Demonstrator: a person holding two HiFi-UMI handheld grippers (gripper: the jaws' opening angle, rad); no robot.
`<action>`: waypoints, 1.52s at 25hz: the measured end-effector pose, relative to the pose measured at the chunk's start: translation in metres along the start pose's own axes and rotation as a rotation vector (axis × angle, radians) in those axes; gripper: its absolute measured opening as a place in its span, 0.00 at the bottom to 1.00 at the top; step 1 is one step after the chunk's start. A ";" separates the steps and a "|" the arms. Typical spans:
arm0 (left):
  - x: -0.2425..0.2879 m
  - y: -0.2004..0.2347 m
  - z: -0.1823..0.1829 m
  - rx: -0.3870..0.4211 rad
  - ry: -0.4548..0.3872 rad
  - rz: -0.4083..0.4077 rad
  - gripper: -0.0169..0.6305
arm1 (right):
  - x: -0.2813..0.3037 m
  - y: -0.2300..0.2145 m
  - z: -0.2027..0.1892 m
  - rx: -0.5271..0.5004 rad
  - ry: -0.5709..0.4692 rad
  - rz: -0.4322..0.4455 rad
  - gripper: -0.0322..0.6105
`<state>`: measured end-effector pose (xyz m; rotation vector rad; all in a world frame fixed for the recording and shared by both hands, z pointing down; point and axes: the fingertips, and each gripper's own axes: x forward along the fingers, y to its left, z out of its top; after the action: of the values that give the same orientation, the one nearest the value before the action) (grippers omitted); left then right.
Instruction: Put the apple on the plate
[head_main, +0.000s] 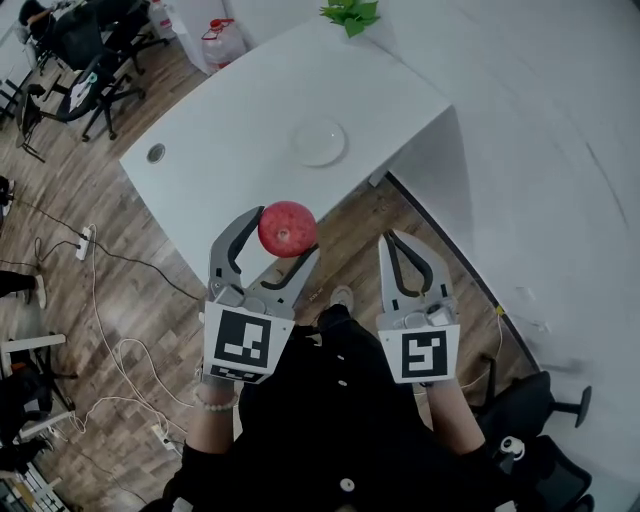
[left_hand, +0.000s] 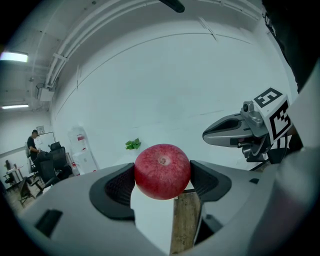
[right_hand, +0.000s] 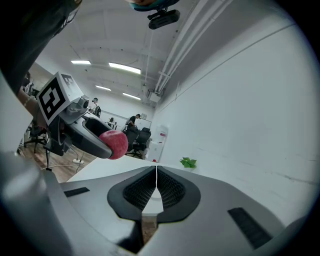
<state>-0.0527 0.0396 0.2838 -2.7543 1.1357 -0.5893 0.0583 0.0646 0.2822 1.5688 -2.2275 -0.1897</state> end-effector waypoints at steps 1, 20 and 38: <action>0.004 0.001 0.002 -0.010 0.006 0.011 0.58 | 0.004 -0.005 0.000 -0.002 -0.008 0.006 0.12; 0.072 0.012 0.020 -0.065 0.032 0.174 0.58 | 0.056 -0.082 -0.009 -0.038 -0.073 0.120 0.12; 0.083 0.013 0.011 -0.072 0.049 0.226 0.58 | 0.072 -0.088 -0.017 -0.056 -0.091 0.180 0.12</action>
<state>-0.0035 -0.0285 0.2962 -2.6301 1.4810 -0.6004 0.1207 -0.0315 0.2859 1.3473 -2.3969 -0.2733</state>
